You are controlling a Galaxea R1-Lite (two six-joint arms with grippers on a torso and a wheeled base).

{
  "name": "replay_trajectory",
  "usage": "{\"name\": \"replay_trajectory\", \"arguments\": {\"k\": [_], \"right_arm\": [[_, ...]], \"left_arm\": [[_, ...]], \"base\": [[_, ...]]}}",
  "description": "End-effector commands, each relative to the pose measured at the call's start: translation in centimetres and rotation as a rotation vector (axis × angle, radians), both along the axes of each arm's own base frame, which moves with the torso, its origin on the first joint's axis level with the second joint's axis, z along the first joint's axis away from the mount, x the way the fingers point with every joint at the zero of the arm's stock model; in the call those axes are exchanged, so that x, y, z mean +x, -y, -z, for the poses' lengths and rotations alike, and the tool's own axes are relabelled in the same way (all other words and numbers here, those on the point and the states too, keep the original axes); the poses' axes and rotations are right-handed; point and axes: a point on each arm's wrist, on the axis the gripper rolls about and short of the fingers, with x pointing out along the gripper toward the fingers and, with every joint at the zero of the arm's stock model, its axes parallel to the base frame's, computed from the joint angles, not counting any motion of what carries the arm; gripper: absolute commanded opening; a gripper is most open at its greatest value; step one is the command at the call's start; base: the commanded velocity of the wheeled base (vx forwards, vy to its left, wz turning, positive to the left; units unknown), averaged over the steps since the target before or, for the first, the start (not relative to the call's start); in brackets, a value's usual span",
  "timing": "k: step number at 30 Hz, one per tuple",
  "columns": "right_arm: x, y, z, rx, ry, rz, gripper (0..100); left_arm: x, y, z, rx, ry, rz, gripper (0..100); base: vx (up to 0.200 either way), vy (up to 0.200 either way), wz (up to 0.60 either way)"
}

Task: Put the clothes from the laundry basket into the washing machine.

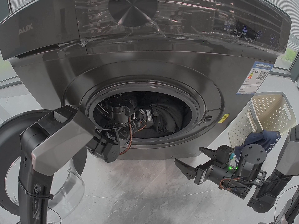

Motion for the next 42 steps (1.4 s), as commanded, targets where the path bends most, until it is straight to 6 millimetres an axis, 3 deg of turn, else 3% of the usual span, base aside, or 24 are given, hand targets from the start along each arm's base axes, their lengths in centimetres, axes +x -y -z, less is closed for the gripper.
{"name": "replay_trajectory", "arguments": {"k": [1,6,7,15,19,30,31,35,36,42], "right_arm": [[0.0,-0.1,0.0,0.0,0.0,-0.002,100],[0.0,-0.1,0.0,0.0,0.0,-0.002,100],[0.0,-0.1,0.0,0.0,0.0,-0.002,100],[0.1,-0.1,0.1,-0.002,-0.002,-0.002,100],[0.1,-0.2,0.2,-0.003,-0.003,-0.002,100],[0.1,-0.2,0.2,-0.003,-0.003,-0.004,100],[0.1,-0.2,0.2,-0.003,-0.003,-0.002,100],[0.1,-0.2,0.2,-0.003,-0.003,-0.002,100],[0.1,-0.2,0.2,-0.003,-0.003,-0.002,100],[0.2,-0.2,0.4,-0.005,-0.011,-0.003,100]], "left_arm": [[-0.1,0.2,0.4,0.014,-0.024,0.012,100],[0.1,0.7,0.9,0.025,-0.043,0.022,100],[0.3,0.8,0.8,0.023,-0.04,0.022,0],[4.1,1.8,-1.8,-0.117,0.099,-0.102,0],[4.6,1.9,-2.8,-0.138,0.129,-0.11,0],[5.1,1.0,-2.8,-0.143,0.143,-0.126,0],[5.1,1.0,-2.8,-0.142,0.142,-0.126,100],[3.9,0.6,-2.8,-0.115,0.099,-0.125,100],[2.4,0.2,-3.5,-0.087,0.057,-0.097,100],[-1.9,-0.7,-1.8,0.036,-0.128,0.015,100]], "base": [[0.0,0.0,0.0],[0.0,0.0,0.0],[0.0,0.0,0.0],[0.0,0.0,0.0],[0.0,0.0,0.0],[0.0,0.0,0.0],[0.0,0.0,0.0],[0.0,0.0,0.0],[0.0,0.0,0.0],[0.0,0.0,0.0]]}}
